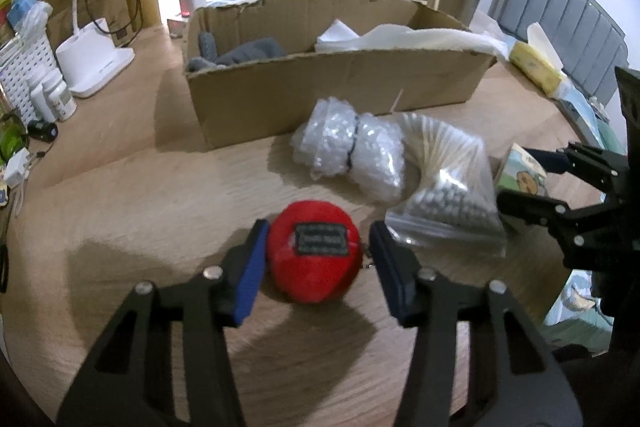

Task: Organize soft objects
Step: 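Grasp the red tape measure with the left gripper while the right gripper grasps the cartoon tissue pack, then carry the tape measure with the left gripper while the right gripper carries the tissue pack over the box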

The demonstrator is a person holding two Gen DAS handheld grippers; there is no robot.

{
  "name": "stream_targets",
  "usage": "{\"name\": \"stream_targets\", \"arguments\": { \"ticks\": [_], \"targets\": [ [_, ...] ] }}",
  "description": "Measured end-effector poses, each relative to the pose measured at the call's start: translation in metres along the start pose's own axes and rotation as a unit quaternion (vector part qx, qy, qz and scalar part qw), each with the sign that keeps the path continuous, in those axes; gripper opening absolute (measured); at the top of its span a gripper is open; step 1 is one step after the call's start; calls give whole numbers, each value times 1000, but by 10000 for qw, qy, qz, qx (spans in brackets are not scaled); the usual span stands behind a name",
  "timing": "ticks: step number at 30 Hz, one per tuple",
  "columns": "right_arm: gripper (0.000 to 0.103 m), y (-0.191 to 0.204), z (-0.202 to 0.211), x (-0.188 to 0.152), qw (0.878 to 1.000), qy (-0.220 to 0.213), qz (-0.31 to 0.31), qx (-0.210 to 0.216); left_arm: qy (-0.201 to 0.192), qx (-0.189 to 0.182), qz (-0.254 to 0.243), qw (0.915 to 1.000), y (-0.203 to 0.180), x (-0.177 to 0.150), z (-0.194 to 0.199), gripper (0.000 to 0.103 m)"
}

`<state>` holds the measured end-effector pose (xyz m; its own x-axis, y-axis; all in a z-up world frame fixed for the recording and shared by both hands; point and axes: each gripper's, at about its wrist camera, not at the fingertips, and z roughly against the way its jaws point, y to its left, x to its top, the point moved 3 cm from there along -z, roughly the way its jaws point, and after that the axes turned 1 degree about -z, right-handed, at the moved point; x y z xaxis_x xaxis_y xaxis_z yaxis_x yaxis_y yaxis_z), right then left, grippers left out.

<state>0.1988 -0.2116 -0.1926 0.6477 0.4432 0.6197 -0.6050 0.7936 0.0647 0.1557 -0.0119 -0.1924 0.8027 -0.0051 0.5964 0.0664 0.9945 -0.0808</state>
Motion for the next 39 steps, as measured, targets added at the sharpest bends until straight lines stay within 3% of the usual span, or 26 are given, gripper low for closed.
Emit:
{"name": "stream_targets", "arguments": {
  "ticks": [12, 39],
  "targets": [
    [68, -2, 10, 7, 9998, -160, -17, -65, -253, -135, -91, 9995, -5, 9, 16, 48],
    [68, -11, 29, 67, 9975, -585, 298, -273, -1031, -411, 97, 9938, 0, 59, 53, 48]
  ]
}}
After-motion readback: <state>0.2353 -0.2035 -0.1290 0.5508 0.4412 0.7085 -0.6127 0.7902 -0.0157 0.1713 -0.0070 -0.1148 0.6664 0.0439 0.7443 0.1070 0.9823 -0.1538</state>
